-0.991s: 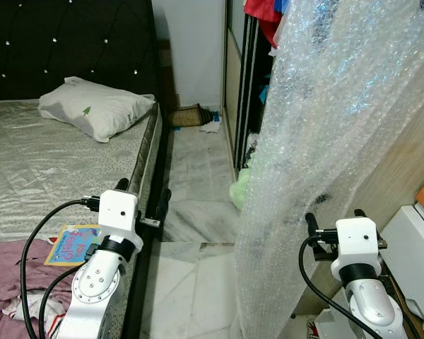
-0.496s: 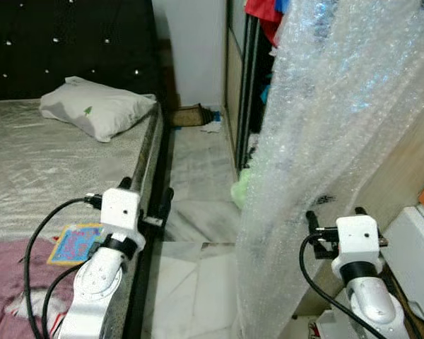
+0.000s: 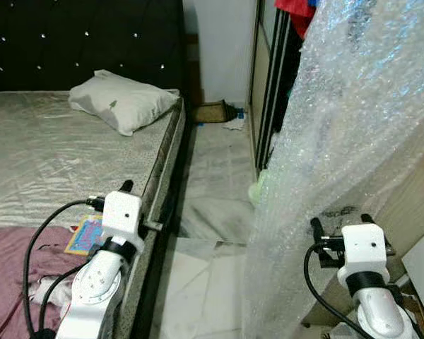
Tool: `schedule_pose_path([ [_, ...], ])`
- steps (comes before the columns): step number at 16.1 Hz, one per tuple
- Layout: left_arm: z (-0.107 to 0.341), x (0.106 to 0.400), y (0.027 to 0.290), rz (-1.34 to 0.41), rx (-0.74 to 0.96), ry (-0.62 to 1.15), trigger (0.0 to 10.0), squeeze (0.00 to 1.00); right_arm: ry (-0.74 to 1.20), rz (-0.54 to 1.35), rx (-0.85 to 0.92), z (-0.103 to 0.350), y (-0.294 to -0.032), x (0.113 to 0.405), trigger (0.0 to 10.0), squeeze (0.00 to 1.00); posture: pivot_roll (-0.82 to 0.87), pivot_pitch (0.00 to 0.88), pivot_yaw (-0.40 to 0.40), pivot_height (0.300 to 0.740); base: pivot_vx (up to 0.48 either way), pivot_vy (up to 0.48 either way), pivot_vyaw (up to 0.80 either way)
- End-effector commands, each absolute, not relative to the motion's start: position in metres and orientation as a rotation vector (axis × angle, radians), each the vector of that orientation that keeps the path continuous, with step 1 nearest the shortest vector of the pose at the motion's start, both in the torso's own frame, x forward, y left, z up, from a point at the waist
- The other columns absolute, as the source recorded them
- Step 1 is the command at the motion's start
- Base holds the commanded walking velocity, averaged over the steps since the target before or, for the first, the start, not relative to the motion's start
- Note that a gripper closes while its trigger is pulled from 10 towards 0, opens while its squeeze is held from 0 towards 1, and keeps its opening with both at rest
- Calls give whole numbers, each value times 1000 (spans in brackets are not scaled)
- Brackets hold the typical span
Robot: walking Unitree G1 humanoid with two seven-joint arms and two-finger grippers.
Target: Clean up the room
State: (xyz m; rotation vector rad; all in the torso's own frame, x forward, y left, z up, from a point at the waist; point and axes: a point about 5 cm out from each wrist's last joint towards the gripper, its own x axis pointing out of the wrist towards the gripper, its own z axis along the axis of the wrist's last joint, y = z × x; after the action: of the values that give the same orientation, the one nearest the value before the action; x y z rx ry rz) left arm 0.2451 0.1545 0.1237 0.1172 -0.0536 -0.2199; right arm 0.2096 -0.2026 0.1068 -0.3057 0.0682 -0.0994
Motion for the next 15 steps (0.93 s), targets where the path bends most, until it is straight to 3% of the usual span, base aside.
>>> schedule_pose_path([
  [1,127,236,161,-219,126,-66,10000,0,80,-100,-294,109,-204,198,10000,0,-101,0,22,740,0,0,0],
  [5,93,212,198,-80,159,76,10000,0,312,-196,-246,65,-227,155,10000,0,-99,0,23,740,0,0,0],
  [9,108,226,187,-115,176,-3,10000,0,546,-375,-197,3,-258,137,10000,0,-95,0,25,740,0,0,0],
  [12,120,239,179,-126,156,-65,10000,0,729,-346,-189,-37,-272,129,10000,0,-92,0,27,740,0,0,0],
  [15,128,246,171,-139,141,-97,10000,0,899,-278,-172,-70,-268,123,10000,0,-91,0,28,740,0,0,0],
])
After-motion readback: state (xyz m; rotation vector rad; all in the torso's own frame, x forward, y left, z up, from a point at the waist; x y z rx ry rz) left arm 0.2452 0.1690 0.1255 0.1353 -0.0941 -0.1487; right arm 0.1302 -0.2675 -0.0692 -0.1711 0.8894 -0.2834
